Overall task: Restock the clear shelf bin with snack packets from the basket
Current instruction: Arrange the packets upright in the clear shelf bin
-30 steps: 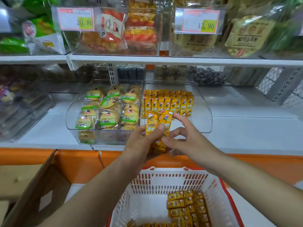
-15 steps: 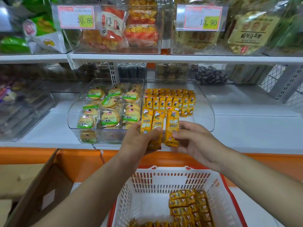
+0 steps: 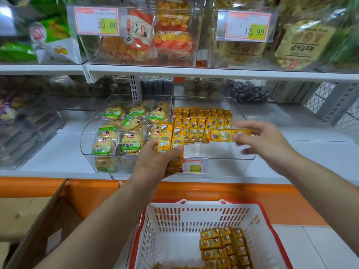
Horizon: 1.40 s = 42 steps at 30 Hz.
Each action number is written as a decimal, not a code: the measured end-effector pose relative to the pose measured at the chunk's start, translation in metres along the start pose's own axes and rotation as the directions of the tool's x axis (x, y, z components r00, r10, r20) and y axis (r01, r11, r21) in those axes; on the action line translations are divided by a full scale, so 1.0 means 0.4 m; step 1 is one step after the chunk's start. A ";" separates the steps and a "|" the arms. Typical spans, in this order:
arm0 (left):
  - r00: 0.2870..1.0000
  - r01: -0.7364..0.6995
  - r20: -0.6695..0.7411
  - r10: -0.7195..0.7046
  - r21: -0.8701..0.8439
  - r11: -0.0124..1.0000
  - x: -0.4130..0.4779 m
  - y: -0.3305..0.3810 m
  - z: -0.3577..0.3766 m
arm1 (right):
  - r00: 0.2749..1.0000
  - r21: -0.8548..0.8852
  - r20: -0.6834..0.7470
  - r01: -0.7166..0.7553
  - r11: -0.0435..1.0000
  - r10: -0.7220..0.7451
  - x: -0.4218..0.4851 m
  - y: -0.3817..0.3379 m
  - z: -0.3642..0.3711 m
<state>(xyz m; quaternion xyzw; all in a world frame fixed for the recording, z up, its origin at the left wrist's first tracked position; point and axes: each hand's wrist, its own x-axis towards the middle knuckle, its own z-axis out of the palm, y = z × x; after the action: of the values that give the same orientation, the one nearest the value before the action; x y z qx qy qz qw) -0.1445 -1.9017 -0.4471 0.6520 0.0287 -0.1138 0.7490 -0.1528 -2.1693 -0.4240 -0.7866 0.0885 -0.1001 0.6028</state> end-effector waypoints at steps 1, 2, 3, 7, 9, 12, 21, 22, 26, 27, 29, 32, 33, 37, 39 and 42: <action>1.000 -0.014 0.003 0.013 0.012 1.000 0.000 0.004 -0.002 | 0.997 -0.081 -0.035 0.060 0.995 -0.063 0.021 -0.010 -0.011; 1.000 -0.022 0.005 0.022 0.023 0.999 0.001 0.006 -0.003 | 0.992 -0.137 -0.055 0.104 0.985 -0.112 0.044 -0.019 -0.018; 1.000 -0.025 0.005 0.024 0.031 0.999 0.002 0.008 -0.006 | 0.988 -0.168 -0.064 0.128 0.977 -0.140 0.068 -0.026 -0.022; 0.999 -0.041 0.017 0.040 0.036 0.999 0.016 0.009 -0.014 | 0.989 -0.272 -0.025 0.135 0.953 -0.147 0.166 -0.031 -0.016; 0.999 -0.037 0.019 0.037 0.026 0.999 0.022 0.007 -0.017 | 0.992 -0.240 -0.049 0.097 0.966 -0.112 0.205 -0.029 -0.007; 0.999 -0.039 0.036 0.039 0.019 0.999 0.038 -0.002 -0.023 | 0.993 0.074 -0.101 -0.048 0.996 0.055 0.231 -0.019 0.023; 0.999 -0.004 0.052 0.005 -0.004 1.000 0.066 -0.030 -0.005 | 0.973 0.352 -0.004 -0.214 0.911 0.230 0.258 0.070 0.126; 0.999 -0.003 0.051 0.004 -0.003 1.000 0.067 -0.032 -0.002 | 0.971 0.370 -0.012 -0.218 0.903 0.239 0.268 0.077 0.122; 0.999 0.007 0.032 -0.007 0.004 1.000 0.073 -0.041 0.009 | 0.980 0.269 -0.026 -0.184 0.945 0.198 0.319 0.107 0.109; 1.000 0.010 0.025 -0.010 0.003 1.000 0.074 -0.044 0.010 | 0.982 0.199 -0.040 -0.175 0.964 0.186 0.333 0.116 0.107; 1.000 0.013 0.025 -0.013 -0.001 1.000 0.077 -0.048 0.014 | 0.980 0.040 -0.089 -0.177 0.983 0.180 0.357 0.134 0.107; 0.999 0.013 0.038 -0.012 -0.009 1.000 0.078 -0.053 0.020 | 0.973 -0.197 -0.160 -0.196 0.960 0.166 0.380 0.159 0.117; 0.999 0.011 0.043 -0.010 -0.014 1.000 0.081 -0.055 0.022 | 0.972 -0.265 -0.180 -0.195 0.944 0.150 0.389 0.167 0.120; 1.000 0.015 0.025 -0.015 -0.014 1.000 0.090 -0.057 0.025 | 0.983 -0.551 -0.176 -0.141 0.823 0.050 0.398 0.174 0.139; 1.000 0.012 0.022 -0.012 -0.015 1.000 0.090 -0.059 0.023 | 0.987 -0.624 -0.151 -0.133 0.770 0.048 0.399 0.181 0.144; 1.000 0.004 0.029 -0.003 -0.012 1.000 0.092 -0.062 0.018 | 0.994 -0.677 -0.091 -0.107 0.728 0.061 0.395 0.187 0.146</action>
<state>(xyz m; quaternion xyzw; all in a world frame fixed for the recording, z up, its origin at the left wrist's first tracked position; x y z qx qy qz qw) -0.1147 -1.9167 -0.4770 0.6457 0.0198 -0.1242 0.7532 0.0135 -2.1754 -0.5029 -0.9443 0.1733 -0.0580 0.2737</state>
